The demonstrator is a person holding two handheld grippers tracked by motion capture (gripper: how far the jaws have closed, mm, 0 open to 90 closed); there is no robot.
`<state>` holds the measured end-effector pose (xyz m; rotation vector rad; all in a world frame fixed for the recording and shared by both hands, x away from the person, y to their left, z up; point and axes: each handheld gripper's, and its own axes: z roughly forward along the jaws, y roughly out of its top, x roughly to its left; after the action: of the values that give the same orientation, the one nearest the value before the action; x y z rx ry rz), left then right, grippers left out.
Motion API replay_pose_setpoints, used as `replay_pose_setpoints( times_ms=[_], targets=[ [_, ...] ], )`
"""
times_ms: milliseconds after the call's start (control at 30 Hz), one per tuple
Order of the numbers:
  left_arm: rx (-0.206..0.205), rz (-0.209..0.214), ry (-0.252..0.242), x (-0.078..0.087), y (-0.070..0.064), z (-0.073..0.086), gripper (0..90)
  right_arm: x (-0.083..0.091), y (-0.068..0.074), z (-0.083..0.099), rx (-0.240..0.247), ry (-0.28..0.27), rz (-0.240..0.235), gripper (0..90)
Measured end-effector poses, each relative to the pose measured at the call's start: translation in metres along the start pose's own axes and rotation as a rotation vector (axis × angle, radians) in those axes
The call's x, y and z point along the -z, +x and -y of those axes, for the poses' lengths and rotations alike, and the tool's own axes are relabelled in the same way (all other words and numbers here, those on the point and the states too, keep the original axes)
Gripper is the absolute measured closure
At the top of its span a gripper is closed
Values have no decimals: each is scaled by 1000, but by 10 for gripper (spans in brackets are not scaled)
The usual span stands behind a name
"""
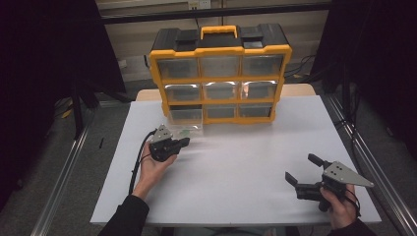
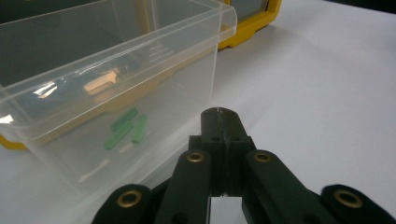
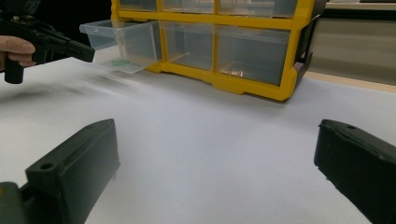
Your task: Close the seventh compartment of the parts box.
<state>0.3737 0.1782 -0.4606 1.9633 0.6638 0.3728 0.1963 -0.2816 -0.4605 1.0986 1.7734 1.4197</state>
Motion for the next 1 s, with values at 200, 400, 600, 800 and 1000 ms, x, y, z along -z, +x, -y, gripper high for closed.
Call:
replay_pose_setpoints(
  times_ms=[200, 400, 600, 800, 1000],
  targets=[
    [9, -23, -2, -2, 3, -3, 900, 0, 0, 0, 2, 0, -1, 0],
    [-18, -34, 5, -4, 1, -8, 900, -1, 0, 0, -2, -2, -1, 0],
    [-1, -53, 24, -7, 7, -6, 900, 0, 0, 0, 1, 1, 1, 0],
    [-1, -71, 42, -9, 10, -10, 900, 0, 0, 0, 1, 2, 0, 0],
    [-4, -73, 37, -13, 12, -11, 900, 0, 0, 0, 0, 1, 4, 0]
  ],
)
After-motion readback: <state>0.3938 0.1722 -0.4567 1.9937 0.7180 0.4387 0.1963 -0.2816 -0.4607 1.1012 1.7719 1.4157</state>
